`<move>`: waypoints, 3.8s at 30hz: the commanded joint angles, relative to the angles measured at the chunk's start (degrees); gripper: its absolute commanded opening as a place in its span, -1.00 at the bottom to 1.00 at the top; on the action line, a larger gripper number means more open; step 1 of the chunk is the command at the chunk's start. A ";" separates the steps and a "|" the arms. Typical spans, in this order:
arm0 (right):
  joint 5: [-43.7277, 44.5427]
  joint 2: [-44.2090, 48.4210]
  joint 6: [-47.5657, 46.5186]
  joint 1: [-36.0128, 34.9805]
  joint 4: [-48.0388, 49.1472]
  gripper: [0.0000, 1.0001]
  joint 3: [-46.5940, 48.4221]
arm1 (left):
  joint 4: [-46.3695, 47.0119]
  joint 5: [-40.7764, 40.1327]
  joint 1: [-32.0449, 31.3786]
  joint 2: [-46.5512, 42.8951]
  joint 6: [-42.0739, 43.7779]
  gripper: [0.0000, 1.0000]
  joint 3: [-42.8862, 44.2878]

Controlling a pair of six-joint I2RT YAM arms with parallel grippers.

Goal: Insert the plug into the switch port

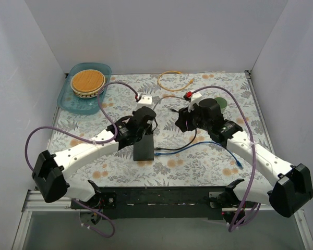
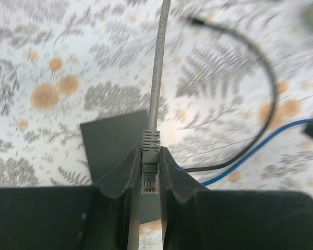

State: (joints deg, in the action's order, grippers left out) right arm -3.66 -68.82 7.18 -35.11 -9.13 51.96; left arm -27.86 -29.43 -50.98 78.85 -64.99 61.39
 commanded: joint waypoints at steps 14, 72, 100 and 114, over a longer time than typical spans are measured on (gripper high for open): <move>-12.86 18.45 -10.52 0.31 4.11 0.68 5.87 | -0.63 51.89 8.08 -4.22 0.30 -1.00 12.02; -44.51 -9.49 -5.25 -4.17 19.94 -0.97 11.93 | -10.53 92.12 31.99 -0.89 4.69 0.20 11.72; -68.76 -23.91 9.61 5.32 14.58 -0.97 20.11 | 17.05 60.21 24.10 -13.55 9.00 0.15 -3.91; -66.92 -23.56 8.90 6.02 13.43 -0.97 19.23 | 17.22 58.43 20.13 -12.58 9.89 -0.13 -5.75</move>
State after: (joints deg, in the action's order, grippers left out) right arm -69.38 -93.08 15.38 -29.56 2.98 69.34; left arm -11.70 30.65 -30.65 68.38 -55.88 56.80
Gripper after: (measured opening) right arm 0.056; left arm 0.440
